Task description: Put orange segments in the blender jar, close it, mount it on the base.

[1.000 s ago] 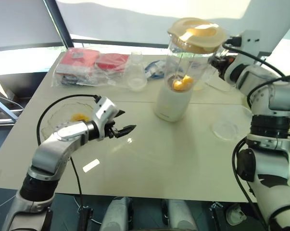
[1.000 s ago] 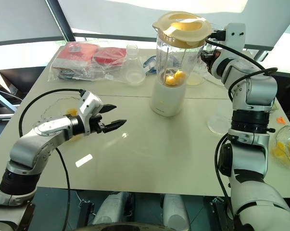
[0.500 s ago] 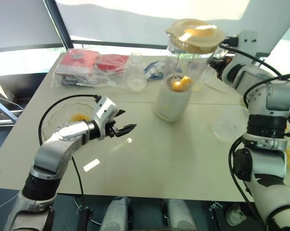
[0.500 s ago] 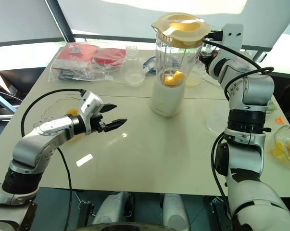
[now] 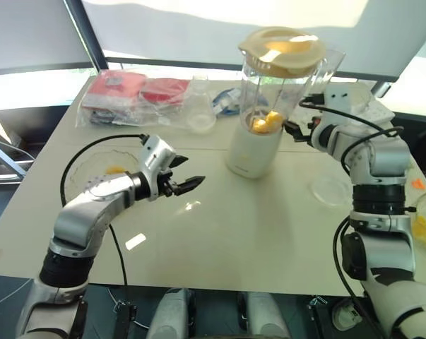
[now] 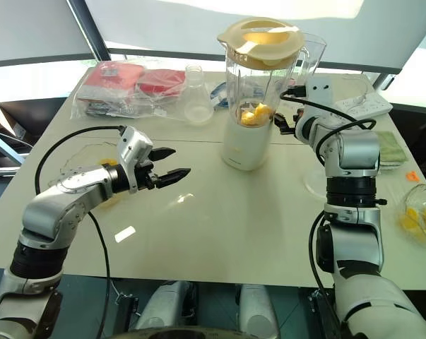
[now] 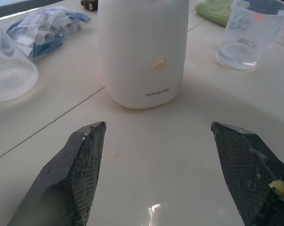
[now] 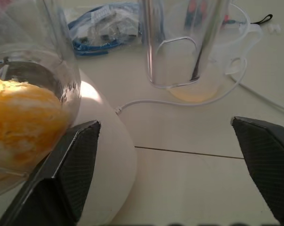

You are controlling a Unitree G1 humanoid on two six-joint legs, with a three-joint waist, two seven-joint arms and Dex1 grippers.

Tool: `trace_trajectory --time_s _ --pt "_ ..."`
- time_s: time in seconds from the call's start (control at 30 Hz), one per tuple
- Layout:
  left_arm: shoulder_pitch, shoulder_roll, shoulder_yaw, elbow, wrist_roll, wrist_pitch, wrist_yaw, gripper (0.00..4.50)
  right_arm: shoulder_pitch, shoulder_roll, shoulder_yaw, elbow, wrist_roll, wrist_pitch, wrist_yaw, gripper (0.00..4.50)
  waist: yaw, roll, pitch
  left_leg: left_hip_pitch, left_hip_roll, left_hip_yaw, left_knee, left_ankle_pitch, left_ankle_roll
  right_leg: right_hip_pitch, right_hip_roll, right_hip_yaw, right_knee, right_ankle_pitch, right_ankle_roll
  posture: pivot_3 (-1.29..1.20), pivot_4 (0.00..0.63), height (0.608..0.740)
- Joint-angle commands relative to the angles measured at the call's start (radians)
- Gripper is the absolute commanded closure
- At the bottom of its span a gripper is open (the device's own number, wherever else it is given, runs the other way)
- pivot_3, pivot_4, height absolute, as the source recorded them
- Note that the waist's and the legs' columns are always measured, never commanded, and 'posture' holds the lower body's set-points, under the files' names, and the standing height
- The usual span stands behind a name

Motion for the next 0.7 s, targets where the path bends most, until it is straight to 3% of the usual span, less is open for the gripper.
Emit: trace_trajectory --time_s 0.03,0.3,0.43,0.6,0.7 --pt "-0.019 0.000 0.024 -0.007 -0.001 -0.044 -0.001 0.76 -0.028 -0.045 -0.026 -0.097 -0.010 0.019 -0.003 0.06 0.002 0.000 0.000 -0.001 0.000 0.000 0.000 0.000 0.000 0.000 0.000 0.000 0.000 0.000 0.000 0.00 0.150 0.740" --pt "-0.022 -0.012 0.039 0.015 -0.012 -0.082 0.000 0.76 0.064 -0.154 -0.098 -0.426 0.035 0.262 0.029 0.06 0.005 0.000 0.000 -0.002 0.000 -0.001 0.000 0.000 0.000 -0.001 0.000 -0.001 -0.002 0.000 0.000 0.00 0.150 0.740" --pt "-0.004 0.025 0.038 0.028 -0.008 -0.091 -0.040 0.76 0.096 -0.258 -0.172 -0.621 0.113 0.412 0.119 0.06 0.004 0.000 0.000 -0.002 0.000 -0.001 0.000 0.000 0.000 -0.001 0.000 -0.001 -0.002 0.000 0.000 0.00 0.150 0.740" --pt "0.029 0.060 0.048 0.006 -0.044 -0.073 -0.101 0.76 0.243 -0.284 -0.397 -0.845 0.285 0.554 0.309 0.06 0.004 -0.001 -0.001 -0.002 0.001 -0.003 0.000 0.000 0.000 0.001 0.001 -0.002 -0.004 0.000 0.000 0.00 0.150 0.740" --pt "0.048 0.071 0.050 -0.010 -0.039 -0.091 -0.108 0.76 0.460 -0.245 -0.503 -0.969 0.367 0.479 0.421 0.06 0.006 -0.002 -0.001 -0.001 0.001 -0.004 0.000 0.000 0.000 0.002 0.001 -0.002 -0.005 0.000 0.000 0.00 0.150 0.740"
